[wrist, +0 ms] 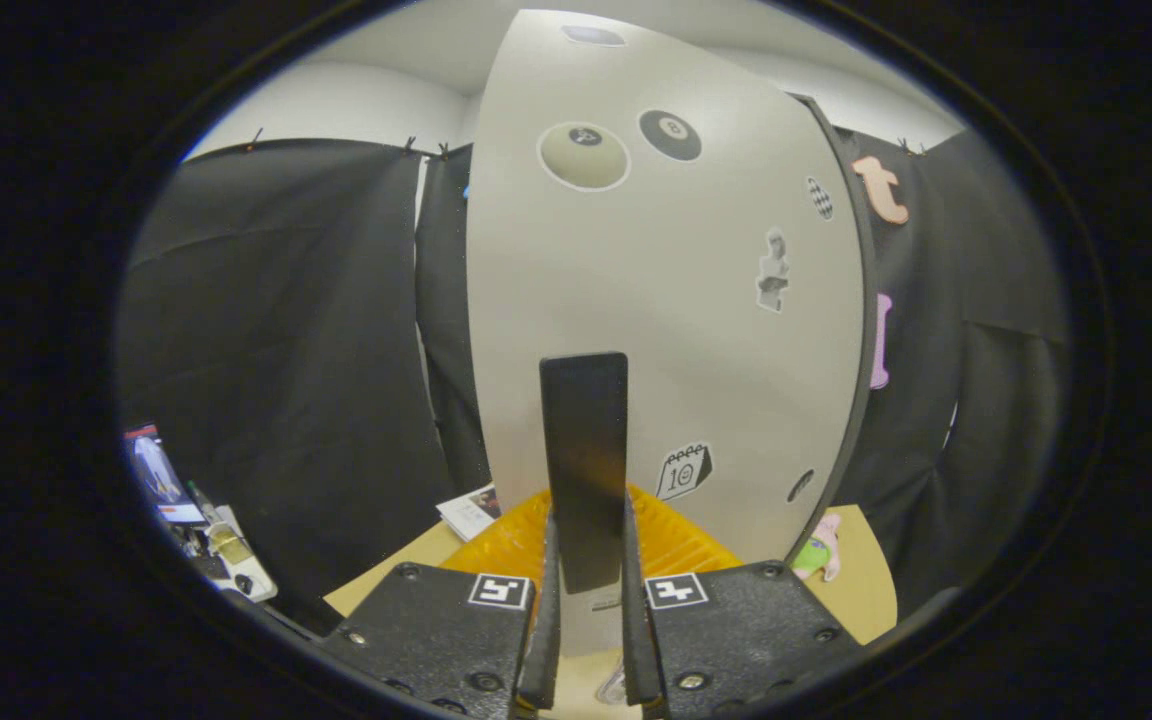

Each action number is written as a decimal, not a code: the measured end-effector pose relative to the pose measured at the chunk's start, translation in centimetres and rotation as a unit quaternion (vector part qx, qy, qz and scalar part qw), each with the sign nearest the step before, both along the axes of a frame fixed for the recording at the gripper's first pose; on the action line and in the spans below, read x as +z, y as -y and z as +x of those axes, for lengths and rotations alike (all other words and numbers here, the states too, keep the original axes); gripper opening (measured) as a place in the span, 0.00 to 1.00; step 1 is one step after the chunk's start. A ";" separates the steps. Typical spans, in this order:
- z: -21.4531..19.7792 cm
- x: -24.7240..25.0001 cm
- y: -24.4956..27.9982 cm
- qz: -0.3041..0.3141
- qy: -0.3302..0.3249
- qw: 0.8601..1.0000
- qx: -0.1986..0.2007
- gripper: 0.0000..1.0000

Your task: Open the shoe cabinet door, grab the shoes and put them into the shoe cabinet, then close the shoe cabinet door.

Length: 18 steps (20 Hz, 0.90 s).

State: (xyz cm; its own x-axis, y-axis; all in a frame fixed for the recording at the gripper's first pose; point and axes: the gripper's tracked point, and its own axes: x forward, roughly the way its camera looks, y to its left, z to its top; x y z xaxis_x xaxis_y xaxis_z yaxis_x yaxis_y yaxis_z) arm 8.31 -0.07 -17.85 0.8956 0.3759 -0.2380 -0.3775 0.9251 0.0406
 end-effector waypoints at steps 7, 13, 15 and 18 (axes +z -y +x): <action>-1.5 0.0 4.0 -0.010 0.001 0.999 -0.031 0.28; -2.5 0.2 6.6 0.013 -0.007 0.999 -0.034 0.24; -3.0 0.3 7.6 0.026 -0.009 0.999 -0.041 0.22; -3.0 0.3 9.6 0.029 -0.003 0.997 -0.073 0.18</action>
